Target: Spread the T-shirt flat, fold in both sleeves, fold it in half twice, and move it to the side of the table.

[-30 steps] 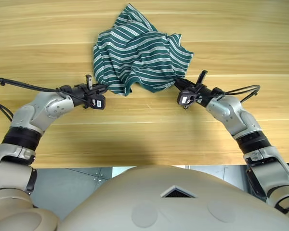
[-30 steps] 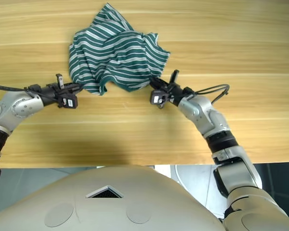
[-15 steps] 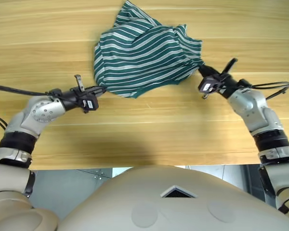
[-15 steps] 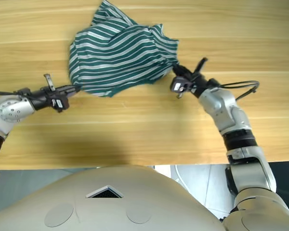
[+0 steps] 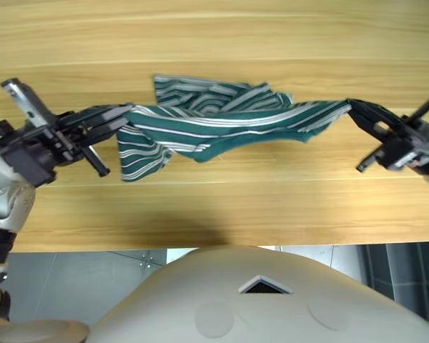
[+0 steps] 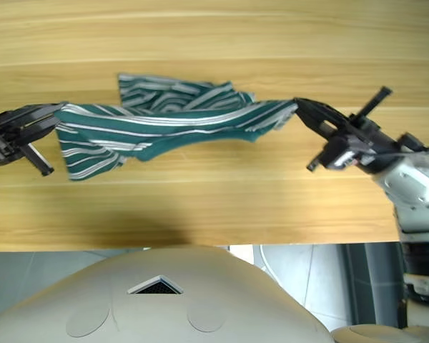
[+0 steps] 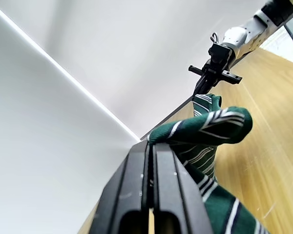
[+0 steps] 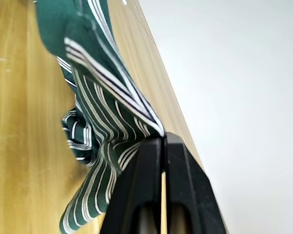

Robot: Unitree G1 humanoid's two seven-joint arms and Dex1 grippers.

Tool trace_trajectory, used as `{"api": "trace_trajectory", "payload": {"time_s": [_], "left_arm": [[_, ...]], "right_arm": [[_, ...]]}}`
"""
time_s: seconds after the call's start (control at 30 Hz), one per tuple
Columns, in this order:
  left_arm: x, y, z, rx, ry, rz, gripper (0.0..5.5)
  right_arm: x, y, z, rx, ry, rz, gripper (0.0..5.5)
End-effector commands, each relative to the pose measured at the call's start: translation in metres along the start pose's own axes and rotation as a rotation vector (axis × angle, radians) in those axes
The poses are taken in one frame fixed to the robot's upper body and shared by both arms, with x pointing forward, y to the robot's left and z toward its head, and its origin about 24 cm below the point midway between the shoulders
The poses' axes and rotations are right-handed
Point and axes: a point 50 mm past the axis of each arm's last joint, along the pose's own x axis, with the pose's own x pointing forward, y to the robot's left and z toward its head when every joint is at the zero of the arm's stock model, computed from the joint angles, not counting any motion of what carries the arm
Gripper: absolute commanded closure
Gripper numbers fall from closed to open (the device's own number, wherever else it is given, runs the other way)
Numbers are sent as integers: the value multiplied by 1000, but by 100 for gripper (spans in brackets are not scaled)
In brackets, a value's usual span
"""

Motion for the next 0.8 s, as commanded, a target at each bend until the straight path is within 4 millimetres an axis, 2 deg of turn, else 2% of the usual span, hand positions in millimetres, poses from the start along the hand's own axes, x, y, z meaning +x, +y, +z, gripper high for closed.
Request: {"api": "trace_trajectory", "payload": {"time_s": [0.03,0.1,0.13,0.23,0.3,0.33,0.4,0.47,0.53,0.57,0.6,0.63,0.67,0.7,0.73,0.77,0.8], "left_arm": [[-7,4,36,37,-59,-91,549],[-13,1,46,52,-58,-136,549],[-17,0,44,60,-20,-158,549],[-24,-5,28,39,88,-206,549],[-25,-10,18,3,128,-253,549],[-24,-13,13,-19,148,-283,549],[-20,-20,-16,-73,263,-411,549],[-14,-18,-48,-108,387,-507,549],[-5,3,-87,-121,522,-581,549],[6,31,-106,-106,605,-574,549],[25,75,-118,-74,696,-479,549],[44,119,-118,-19,769,-344,549],[62,161,-108,69,826,-167,549],[82,221,-77,249,831,209,549],[88,277,-20,384,723,652,549],[84,308,31,446,576,943,549],[74,323,73,479,419,1126,549]], "right_arm": [[-30,-12,47,-23,-205,72,550],[-42,-16,63,-4,-288,78,550],[-47,-19,68,12,-316,76,550],[-54,-22,69,68,-354,84,550],[-53,-18,61,104,-330,134,550],[-50,-15,54,118,-294,178,550],[-30,1,23,148,-140,345,550],[-7,9,-9,145,8,481,550],[26,-7,-51,73,178,545,550],[56,-40,-74,13,292,471,550],[97,-92,-87,-44,402,279,550],[128,-146,-82,-86,473,60,550],[150,-195,-64,-145,517,-169,550],[151,-255,-28,-164,498,-529,550],[130,-306,14,-170,422,-848,550],[103,-337,48,-171,338,-1082,550],[76,-354,69,-195,267,-1232,550]]}}
